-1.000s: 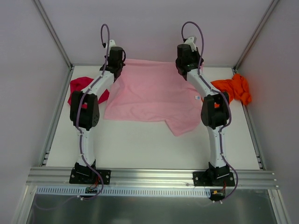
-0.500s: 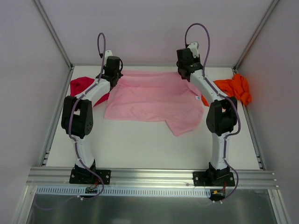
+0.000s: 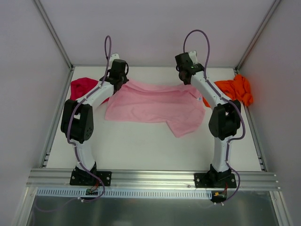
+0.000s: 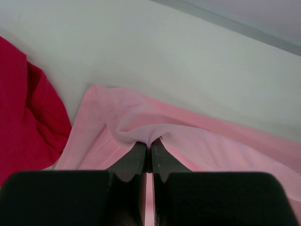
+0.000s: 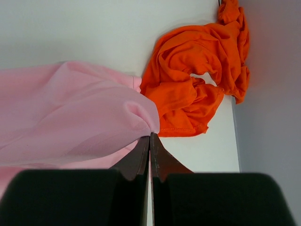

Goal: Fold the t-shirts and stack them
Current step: Fold the flattened tshirt in 1/3 of the way, then grap the side of the flattened tshirt closest away from the robot with both arms

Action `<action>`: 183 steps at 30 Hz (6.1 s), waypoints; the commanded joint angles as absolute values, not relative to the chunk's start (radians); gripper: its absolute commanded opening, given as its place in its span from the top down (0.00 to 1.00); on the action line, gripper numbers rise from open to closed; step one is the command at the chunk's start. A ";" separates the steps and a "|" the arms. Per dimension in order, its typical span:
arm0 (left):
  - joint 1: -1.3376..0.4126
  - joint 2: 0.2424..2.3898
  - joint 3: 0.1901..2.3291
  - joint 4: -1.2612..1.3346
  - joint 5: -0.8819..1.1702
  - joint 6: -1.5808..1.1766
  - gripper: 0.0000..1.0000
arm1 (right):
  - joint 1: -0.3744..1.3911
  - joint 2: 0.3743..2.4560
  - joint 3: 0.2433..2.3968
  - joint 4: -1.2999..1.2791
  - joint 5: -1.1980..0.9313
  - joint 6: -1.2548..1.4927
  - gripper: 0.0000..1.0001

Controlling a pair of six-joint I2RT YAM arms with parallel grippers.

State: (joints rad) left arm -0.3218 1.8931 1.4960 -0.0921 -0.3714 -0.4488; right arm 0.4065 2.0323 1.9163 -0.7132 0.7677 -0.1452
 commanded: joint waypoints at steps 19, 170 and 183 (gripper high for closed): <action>-0.310 1.931 1.401 -0.245 -0.393 -0.518 1.00 | 0.405 1.954 1.795 -0.845 0.672 -0.041 0.99; -0.290 1.548 0.779 -0.199 -0.511 -0.854 0.83 | 0.799 1.198 0.785 -0.436 0.744 0.353 0.27; -0.350 1.464 0.733 -0.146 -0.541 -0.830 1.00 | 0.834 1.250 0.779 -0.440 0.761 0.417 0.27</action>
State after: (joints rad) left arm -0.3237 1.5295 0.7486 -0.1696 -0.4927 -0.8444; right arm 0.8181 1.2385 0.7803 -0.4343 0.7040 0.3450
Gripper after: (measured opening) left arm 0.009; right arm 0.731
